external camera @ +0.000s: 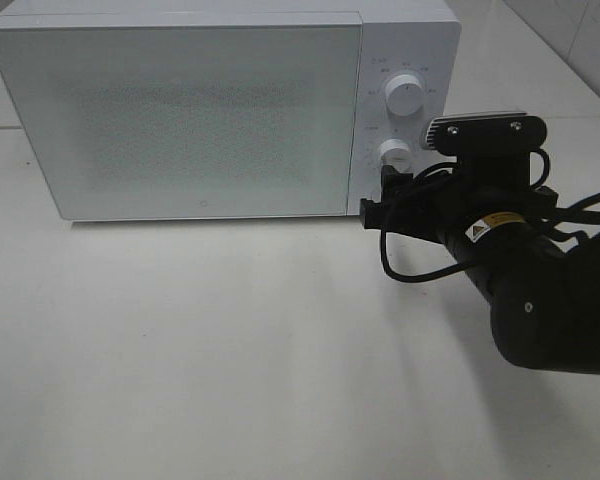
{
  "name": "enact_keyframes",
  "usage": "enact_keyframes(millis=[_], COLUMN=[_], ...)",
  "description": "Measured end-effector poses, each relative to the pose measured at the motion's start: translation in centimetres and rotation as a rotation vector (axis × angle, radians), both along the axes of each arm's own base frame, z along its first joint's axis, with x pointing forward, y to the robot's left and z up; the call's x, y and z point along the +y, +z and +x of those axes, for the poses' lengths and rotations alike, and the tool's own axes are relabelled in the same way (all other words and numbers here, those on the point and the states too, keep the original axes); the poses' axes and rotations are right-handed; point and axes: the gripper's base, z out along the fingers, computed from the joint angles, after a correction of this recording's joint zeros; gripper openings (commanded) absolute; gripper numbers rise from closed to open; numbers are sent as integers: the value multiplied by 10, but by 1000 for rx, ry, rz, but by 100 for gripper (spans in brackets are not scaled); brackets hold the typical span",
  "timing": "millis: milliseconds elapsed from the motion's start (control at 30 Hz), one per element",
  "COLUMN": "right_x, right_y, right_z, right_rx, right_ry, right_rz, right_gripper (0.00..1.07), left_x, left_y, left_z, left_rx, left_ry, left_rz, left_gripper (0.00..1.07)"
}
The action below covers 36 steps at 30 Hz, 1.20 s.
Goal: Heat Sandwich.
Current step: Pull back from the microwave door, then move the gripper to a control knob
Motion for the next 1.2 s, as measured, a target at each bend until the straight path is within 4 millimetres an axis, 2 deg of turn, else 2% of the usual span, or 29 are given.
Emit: enact_keyframes(millis=[300, 767, 1200], right_x=[16, 22, 23], right_y=[-9, -24, -28], right_z=[20, 50, 58], right_rx=[-9, 13, -1], right_ry=[-1, -35, -40], right_rz=[8, 16, 6], right_gripper=[76, 76, 76], left_x=[0, 0, 0], left_y=[0, 0, 0], left_z=[0, 0, 0], left_rx=[0, 0, 0], left_ry=[0, 0, 0], left_rz=[0, 0, 0], left_gripper=[101, 101, 101])
